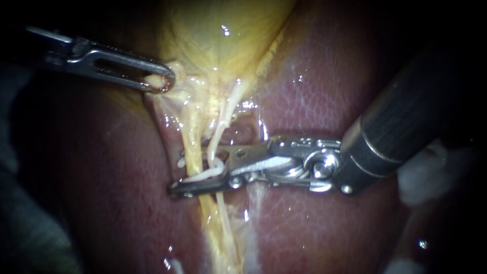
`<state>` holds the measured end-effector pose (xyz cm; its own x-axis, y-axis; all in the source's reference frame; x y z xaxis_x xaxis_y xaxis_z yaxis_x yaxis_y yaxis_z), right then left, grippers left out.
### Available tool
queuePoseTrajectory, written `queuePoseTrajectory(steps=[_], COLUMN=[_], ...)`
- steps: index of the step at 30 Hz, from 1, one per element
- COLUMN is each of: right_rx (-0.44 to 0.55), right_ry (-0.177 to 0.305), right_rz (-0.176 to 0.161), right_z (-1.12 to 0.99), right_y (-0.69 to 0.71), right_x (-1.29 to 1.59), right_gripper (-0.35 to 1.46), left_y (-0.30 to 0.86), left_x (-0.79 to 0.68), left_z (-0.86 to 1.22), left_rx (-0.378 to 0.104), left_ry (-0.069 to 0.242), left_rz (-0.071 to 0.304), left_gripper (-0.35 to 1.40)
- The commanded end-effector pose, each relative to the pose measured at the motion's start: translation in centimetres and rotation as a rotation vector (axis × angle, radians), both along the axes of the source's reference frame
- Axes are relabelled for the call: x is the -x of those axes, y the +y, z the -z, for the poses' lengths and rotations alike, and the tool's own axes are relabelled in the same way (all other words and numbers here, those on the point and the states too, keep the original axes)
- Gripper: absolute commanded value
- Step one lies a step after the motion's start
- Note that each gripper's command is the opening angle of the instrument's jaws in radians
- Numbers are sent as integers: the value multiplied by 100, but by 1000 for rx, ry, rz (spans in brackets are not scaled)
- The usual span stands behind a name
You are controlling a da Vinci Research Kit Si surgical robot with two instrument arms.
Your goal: Clipping first clip left tube
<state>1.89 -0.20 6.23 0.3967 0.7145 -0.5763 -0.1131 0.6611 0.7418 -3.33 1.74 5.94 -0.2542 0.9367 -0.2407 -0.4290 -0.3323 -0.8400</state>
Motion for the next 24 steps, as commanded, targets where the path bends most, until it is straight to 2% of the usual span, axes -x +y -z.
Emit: queuePoseTrajectory(steps=[1, 10, 19, 24], right_rx=[0, 1, -2, 5], right_ry=[0, -7, -15, -29], right_rz=[0, 12, 30, 27], right_z=[0, -4, -10, -11], right_y=[0, 3, 13, 18], right_x=[1, 20, 55, 78], right_gripper=[46, 46, 46, 46], left_y=[0, 0, 0, 0], left_x=[0, 0, -1, -1], left_z=[0, 0, 0, 0], left_rx=[0, 0, 0, 0], left_ry=[0, 0, 0, 0], left_rz=[0, 0, -1, -1], left_gripper=[-35, -35, -35, -35])
